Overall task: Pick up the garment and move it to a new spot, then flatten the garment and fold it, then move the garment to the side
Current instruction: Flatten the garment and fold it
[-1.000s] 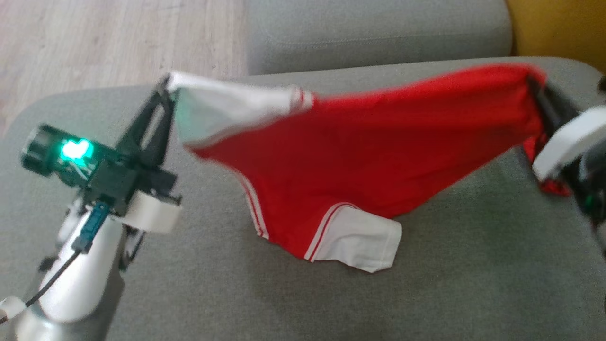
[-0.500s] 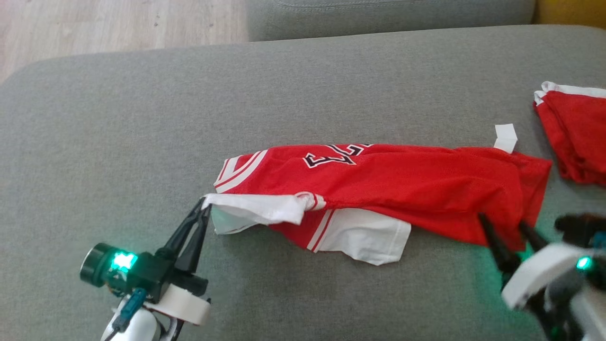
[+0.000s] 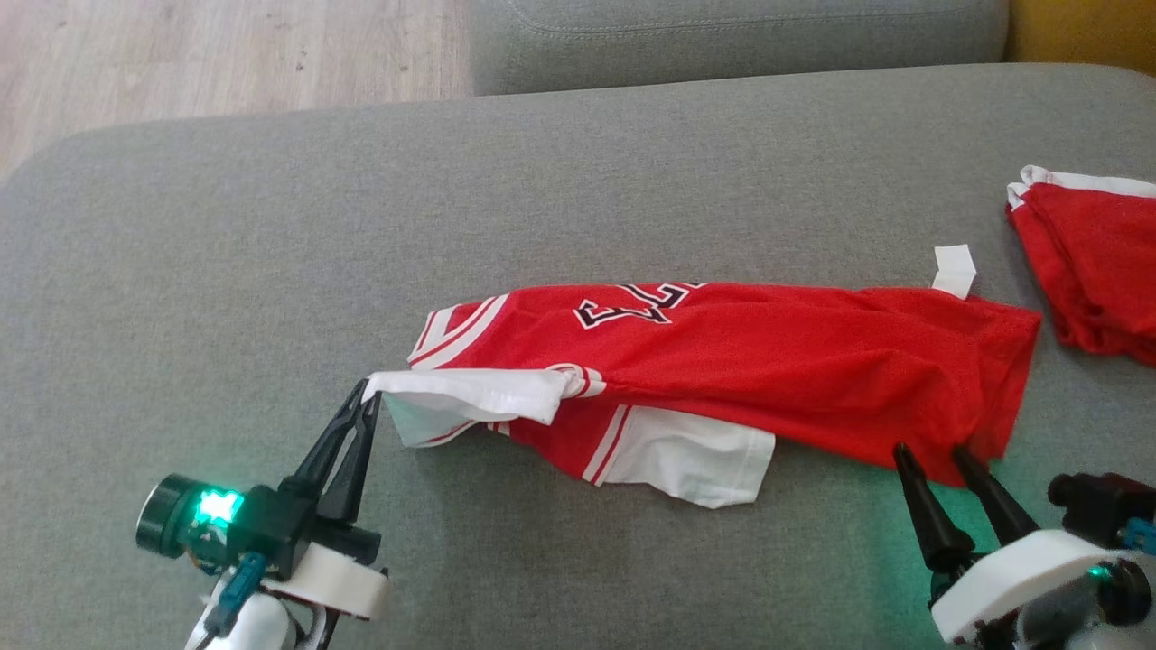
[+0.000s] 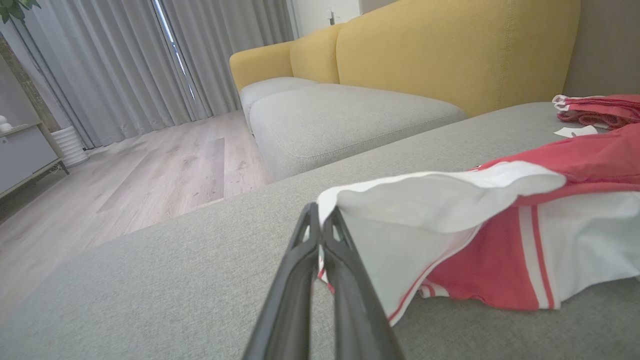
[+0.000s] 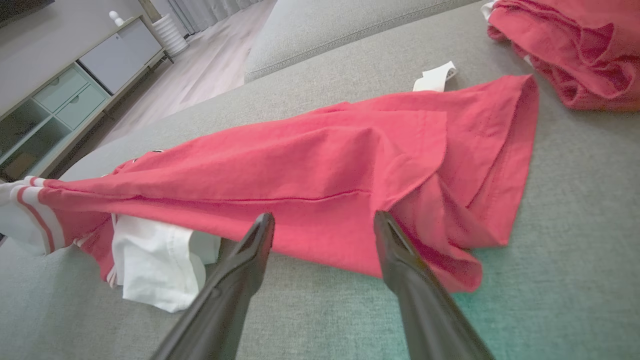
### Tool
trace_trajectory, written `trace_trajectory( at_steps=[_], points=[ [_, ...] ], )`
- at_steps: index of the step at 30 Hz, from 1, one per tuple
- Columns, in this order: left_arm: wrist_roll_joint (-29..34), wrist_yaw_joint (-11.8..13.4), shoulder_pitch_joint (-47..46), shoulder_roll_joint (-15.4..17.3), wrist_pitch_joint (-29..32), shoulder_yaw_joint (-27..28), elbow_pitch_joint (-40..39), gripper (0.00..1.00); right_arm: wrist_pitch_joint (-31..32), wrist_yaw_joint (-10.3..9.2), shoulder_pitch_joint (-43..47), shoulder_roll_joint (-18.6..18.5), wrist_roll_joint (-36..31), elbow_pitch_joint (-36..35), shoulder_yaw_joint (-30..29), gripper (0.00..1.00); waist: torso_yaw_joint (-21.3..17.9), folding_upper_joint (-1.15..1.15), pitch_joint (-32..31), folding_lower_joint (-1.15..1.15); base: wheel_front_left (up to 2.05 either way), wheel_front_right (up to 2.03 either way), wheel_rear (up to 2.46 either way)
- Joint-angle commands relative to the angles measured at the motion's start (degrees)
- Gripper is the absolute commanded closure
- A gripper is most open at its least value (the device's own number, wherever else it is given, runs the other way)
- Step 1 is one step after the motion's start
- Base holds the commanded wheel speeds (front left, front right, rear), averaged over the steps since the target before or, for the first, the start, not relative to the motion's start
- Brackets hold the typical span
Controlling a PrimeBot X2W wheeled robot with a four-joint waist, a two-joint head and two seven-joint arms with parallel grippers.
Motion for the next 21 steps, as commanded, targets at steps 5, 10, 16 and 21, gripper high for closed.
trace_trajectory(
  at_steps=[5, 10, 16, 21],
  points=[
    [-0.6, 0.6, -0.9, 1.2, -0.8, 2.2, -1.1, 1.00, 0.8, 0.39, -0.3, 0.4, -1.9, -2.0, -1.1, 0.00, -0.2, 0.00, 0.0, 0.00, 0.00, 0.00, 0.00],
    [-0.7, 0.4, -1.5, 1.2, -0.7, 1.7, -0.9, 1.00, 1.1, 0.39, -1.8, 0.6, -3.9, 0.4, -2.8, 0.00, 0.4, 0.00, -0.1, 0.00, 0.00, 0.00, 0.00],
    [-0.8, 0.5, -2.0, 1.3, -0.7, 1.3, -1.0, 1.00, 1.4, 0.39, -3.0, 1.0, -3.2, 1.4, -3.5, 0.00, 0.8, 0.00, 0.0, 0.00, 0.00, 0.00, 0.00],
    [-0.9, 0.7, -2.4, 1.2, -0.4, 0.9, -1.3, 1.00, 1.4, 0.39, -4.6, 0.9, -2.5, 2.9, -2.7, 0.00, 1.0, 0.00, 0.4, 0.00, 0.00, 0.00, 0.00]
  ],
)
